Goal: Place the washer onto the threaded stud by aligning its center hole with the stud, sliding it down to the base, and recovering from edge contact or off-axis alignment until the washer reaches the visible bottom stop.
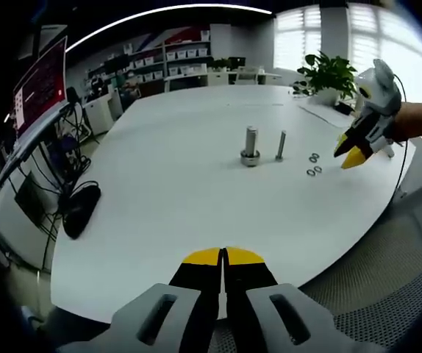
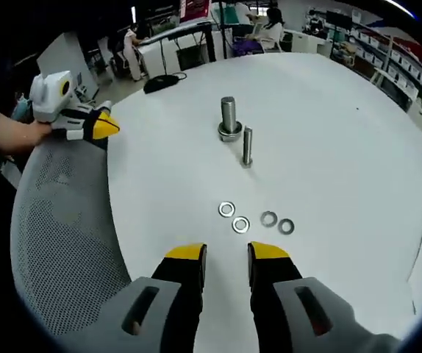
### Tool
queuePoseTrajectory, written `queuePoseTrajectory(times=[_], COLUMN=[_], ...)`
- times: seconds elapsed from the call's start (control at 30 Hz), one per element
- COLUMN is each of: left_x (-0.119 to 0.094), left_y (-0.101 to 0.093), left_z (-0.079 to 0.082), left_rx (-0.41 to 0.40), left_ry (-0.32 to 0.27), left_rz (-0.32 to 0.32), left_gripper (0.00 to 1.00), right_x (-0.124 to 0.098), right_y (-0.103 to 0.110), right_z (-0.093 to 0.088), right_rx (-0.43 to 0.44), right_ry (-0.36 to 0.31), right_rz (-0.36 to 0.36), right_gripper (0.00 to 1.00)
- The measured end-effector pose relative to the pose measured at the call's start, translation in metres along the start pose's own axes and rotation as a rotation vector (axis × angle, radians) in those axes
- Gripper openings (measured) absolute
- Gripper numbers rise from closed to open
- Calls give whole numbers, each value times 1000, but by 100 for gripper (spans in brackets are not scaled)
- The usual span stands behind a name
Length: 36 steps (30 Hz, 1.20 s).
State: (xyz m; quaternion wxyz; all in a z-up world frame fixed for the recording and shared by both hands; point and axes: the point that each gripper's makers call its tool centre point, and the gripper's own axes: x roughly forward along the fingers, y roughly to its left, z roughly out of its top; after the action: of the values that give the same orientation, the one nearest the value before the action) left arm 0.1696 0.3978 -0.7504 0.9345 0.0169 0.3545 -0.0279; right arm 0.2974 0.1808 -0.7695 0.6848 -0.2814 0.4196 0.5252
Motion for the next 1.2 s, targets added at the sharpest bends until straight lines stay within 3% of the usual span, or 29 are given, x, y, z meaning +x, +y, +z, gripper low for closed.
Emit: queuePoseTrajectory(times=[0.17, 0.3, 0.47, 0.8, 0.93, 0.97, 1.2], left_x=[0, 0, 0, 0, 0, 0, 0], left_y=[0, 1, 1, 2, 2, 2, 2], left_z=[0, 1, 1, 2, 2, 2, 2], left_rx=[0, -2, -4, -5, -5, -5, -4], left_ry=[-1, -3, -7, -14, -15, -16, -15], left_rz=[1, 3, 3, 4, 3, 4, 2], left_gripper=[0, 0, 0, 0, 0, 0, 0], right_x=[11, 20, 26, 33, 37, 36, 35], right_y=[-1, -9, -6, -8, -11, -9, -11], right_z=[4, -2, 6, 4, 3, 2, 1], right_rx=[-71, -132, -194, -267, -372, -331, -345], right_ry=[57, 153, 178, 262, 283, 298, 310], right_rz=[23, 18, 49, 66, 61, 60, 76], right_gripper=[25, 24, 23, 21, 20, 20, 20])
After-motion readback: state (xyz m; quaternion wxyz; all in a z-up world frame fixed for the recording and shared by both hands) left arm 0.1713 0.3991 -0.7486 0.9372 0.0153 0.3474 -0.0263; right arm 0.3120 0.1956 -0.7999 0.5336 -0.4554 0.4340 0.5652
